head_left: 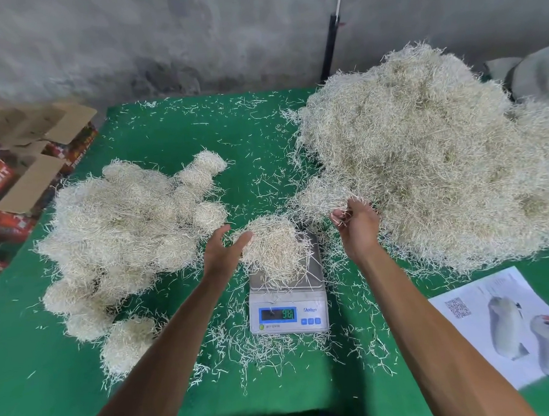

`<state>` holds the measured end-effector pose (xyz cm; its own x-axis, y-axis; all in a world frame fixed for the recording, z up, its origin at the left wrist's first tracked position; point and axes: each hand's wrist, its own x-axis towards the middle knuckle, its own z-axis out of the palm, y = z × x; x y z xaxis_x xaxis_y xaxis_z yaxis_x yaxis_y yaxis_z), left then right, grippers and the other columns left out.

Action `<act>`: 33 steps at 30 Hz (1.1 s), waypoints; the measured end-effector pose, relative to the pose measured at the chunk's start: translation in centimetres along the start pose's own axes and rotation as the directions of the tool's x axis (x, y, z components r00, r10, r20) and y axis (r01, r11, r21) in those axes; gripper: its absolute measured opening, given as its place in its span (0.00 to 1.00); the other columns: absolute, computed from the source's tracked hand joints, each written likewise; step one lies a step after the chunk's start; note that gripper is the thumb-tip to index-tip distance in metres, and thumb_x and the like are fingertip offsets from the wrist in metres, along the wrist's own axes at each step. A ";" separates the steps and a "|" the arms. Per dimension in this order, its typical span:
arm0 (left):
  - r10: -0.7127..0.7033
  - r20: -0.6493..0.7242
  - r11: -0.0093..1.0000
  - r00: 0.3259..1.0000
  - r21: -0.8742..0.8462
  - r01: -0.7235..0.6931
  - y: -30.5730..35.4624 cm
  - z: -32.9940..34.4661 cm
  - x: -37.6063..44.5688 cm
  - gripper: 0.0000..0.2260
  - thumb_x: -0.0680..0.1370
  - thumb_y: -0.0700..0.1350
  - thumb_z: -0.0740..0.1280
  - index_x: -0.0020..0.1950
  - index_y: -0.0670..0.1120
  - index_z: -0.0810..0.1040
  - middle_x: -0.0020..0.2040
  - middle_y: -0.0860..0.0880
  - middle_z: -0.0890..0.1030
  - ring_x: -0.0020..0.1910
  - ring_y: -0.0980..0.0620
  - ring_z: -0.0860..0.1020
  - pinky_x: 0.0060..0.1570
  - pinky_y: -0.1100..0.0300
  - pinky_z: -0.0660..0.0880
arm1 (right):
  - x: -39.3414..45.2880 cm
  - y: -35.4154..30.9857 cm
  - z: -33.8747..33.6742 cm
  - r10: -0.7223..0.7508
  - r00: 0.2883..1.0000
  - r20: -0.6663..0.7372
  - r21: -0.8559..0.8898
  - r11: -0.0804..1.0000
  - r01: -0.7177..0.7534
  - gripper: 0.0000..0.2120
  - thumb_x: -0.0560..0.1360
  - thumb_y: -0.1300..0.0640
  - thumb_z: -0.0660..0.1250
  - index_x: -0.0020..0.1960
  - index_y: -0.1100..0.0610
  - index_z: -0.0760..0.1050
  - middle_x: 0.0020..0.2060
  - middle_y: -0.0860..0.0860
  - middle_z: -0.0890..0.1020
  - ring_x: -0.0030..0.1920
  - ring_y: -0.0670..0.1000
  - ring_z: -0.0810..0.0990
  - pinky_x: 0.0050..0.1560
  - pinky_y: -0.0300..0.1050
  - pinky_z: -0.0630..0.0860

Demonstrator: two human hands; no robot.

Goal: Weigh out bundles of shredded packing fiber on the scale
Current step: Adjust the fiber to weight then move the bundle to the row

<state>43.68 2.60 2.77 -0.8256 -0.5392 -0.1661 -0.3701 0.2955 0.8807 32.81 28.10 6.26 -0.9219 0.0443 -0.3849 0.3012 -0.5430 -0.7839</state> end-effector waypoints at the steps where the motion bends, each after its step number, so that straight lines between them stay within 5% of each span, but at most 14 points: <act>1: -0.005 -0.009 1.000 1.000 -0.006 0.005 0.0 0.0 0.1 0.34 0.72 0.63 0.73 0.73 0.50 0.70 0.75 0.42 0.69 0.72 0.44 0.69 0.69 0.38 0.68 | 0.0 0.0 0.0 -0.001 1.000 0.001 -0.004 1.000 0.001 0.16 0.85 0.62 0.61 0.72 0.63 0.67 0.53 0.58 0.76 0.40 0.49 0.81 0.53 0.49 0.82; 5: -0.017 -0.011 1.000 1.000 -0.004 0.017 0.1 -0.2 0.3 0.35 0.72 0.63 0.73 0.74 0.49 0.69 0.74 0.42 0.70 0.70 0.44 0.70 0.69 0.40 0.69 | 0.1 0.1 -0.2 -0.016 1.000 -0.008 -0.042 0.999 0.015 0.10 0.85 0.61 0.61 0.65 0.62 0.71 0.49 0.56 0.78 0.40 0.50 0.81 0.52 0.48 0.82; 10: -0.038 0.003 0.999 0.999 -0.002 0.038 0.3 -0.1 0.4 0.37 0.73 0.65 0.71 0.75 0.47 0.68 0.74 0.42 0.69 0.71 0.44 0.70 0.68 0.43 0.69 | 0.4 0.5 -0.5 -0.075 0.997 0.000 -0.075 0.994 0.075 0.08 0.85 0.59 0.61 0.63 0.60 0.72 0.29 0.46 0.83 0.35 0.46 0.81 0.57 0.53 0.77; 13: -0.067 0.001 0.998 0.998 -0.002 0.067 0.2 0.1 0.9 0.37 0.75 0.67 0.67 0.75 0.45 0.68 0.73 0.41 0.70 0.69 0.44 0.72 0.66 0.44 0.70 | 0.7 0.5 -0.5 -0.091 0.996 0.017 -0.065 0.994 0.092 0.06 0.84 0.59 0.62 0.59 0.60 0.73 0.33 0.48 0.82 0.36 0.46 0.81 0.52 0.49 0.78; 17: -0.106 -0.023 0.993 0.994 -0.047 0.104 1.4 0.8 1.5 0.44 0.73 0.76 0.57 0.61 0.34 0.74 0.54 0.35 0.81 0.44 0.47 0.78 0.50 0.41 0.79 | 0.9 0.9 -0.7 -0.077 0.991 0.109 -0.001 0.997 0.077 0.05 0.83 0.57 0.58 0.49 0.57 0.70 0.39 0.52 0.78 0.40 0.50 0.77 0.47 0.46 0.78; 19: -0.122 0.002 0.992 0.993 -0.023 0.122 2.0 1.5 1.4 0.43 0.75 0.74 0.58 0.73 0.39 0.66 0.67 0.37 0.75 0.55 0.49 0.76 0.62 0.38 0.73 | 0.9 1.4 -0.8 -0.067 0.984 0.167 -0.067 0.995 0.079 0.10 0.83 0.51 0.57 0.47 0.55 0.70 0.35 0.48 0.82 0.40 0.50 0.78 0.47 0.45 0.77; 21: -0.045 0.036 0.995 0.998 0.090 0.042 2.6 2.2 1.3 0.43 0.73 0.73 0.62 0.79 0.48 0.58 0.77 0.42 0.65 0.71 0.44 0.68 0.70 0.38 0.67 | 0.8 2.1 -1.2 -0.034 0.969 0.243 -0.326 0.938 0.115 0.21 0.78 0.37 0.66 0.44 0.56 0.73 0.31 0.48 0.82 0.34 0.48 0.78 0.43 0.41 0.76; 23: 0.097 0.053 0.978 0.994 0.179 -0.105 3.3 3.1 1.5 0.38 0.74 0.69 0.67 0.78 0.52 0.61 0.77 0.46 0.65 0.74 0.44 0.66 0.71 0.37 0.65 | 0.8 2.5 -1.3 0.068 0.932 0.356 -0.683 0.699 0.210 0.28 0.67 0.30 0.76 0.45 0.54 0.75 0.31 0.49 0.83 0.29 0.45 0.80 0.34 0.37 0.78; 25: 0.222 0.060 0.947 0.973 0.225 -0.230 4.4 4.1 2.2 0.32 0.76 0.63 0.68 0.76 0.53 0.65 0.76 0.48 0.66 0.74 0.47 0.65 0.72 0.38 0.64 | 1.6 2.7 -1.4 0.207 0.893 0.399 -0.910 0.212 0.357 0.20 0.71 0.40 0.78 0.49 0.51 0.73 0.35 0.50 0.81 0.35 0.45 0.84 0.35 0.37 0.80; 26: 0.254 0.058 0.936 0.965 0.236 -0.260 5.0 4.6 2.5 0.29 0.77 0.62 0.68 0.75 0.53 0.66 0.75 0.49 0.67 0.74 0.48 0.65 0.73 0.39 0.63 | 2.3 2.5 -1.4 0.244 0.888 0.390 -0.910 -0.049 0.413 0.16 0.74 0.45 0.77 0.50 0.54 0.74 0.39 0.48 0.80 0.39 0.47 0.85 0.39 0.38 0.82; 28: 0.277 0.038 0.931 0.960 0.237 -0.278 5.9 5.4 3.2 0.26 0.79 0.60 0.66 0.74 0.52 0.68 0.74 0.51 0.69 0.73 0.49 0.65 0.73 0.43 0.63 | 3.5 1.6 -1.5 0.275 0.889 0.365 -0.809 -0.379 0.449 0.11 0.80 0.53 0.71 0.52 0.61 0.77 0.43 0.53 0.81 0.44 0.52 0.85 0.45 0.41 0.84; 31: 0.312 -0.004 0.906 0.950 0.300 -0.297 6.3 6.0 4.1 0.24 0.79 0.60 0.65 0.71 0.50 0.71 0.72 0.51 0.71 0.73 0.48 0.65 0.73 0.45 0.61 | 4.8 -0.5 -2.0 0.310 0.889 0.338 -0.714 -0.531 0.457 0.09 0.83 0.60 0.61 0.44 0.60 0.73 0.37 0.53 0.78 0.35 0.49 0.79 0.36 0.40 0.79; 33: 0.319 -0.017 0.893 0.948 0.340 -0.294 6.3 6.4 4.7 0.23 0.79 0.60 0.65 0.70 0.51 0.72 0.72 0.50 0.71 0.73 0.48 0.65 0.74 0.43 0.59 | 5.7 -1.4 -2.6 0.248 0.910 0.333 -0.816 -0.407 0.410 0.14 0.84 0.57 0.61 0.39 0.54 0.69 0.34 0.52 0.76 0.31 0.49 0.74 0.33 0.42 0.76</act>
<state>34.73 6.96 4.67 -0.8932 -0.4303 0.1307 -0.2326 0.6908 0.6846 27.81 31.30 3.89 -0.8451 -0.3737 -0.3824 -0.3014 0.9237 -0.2366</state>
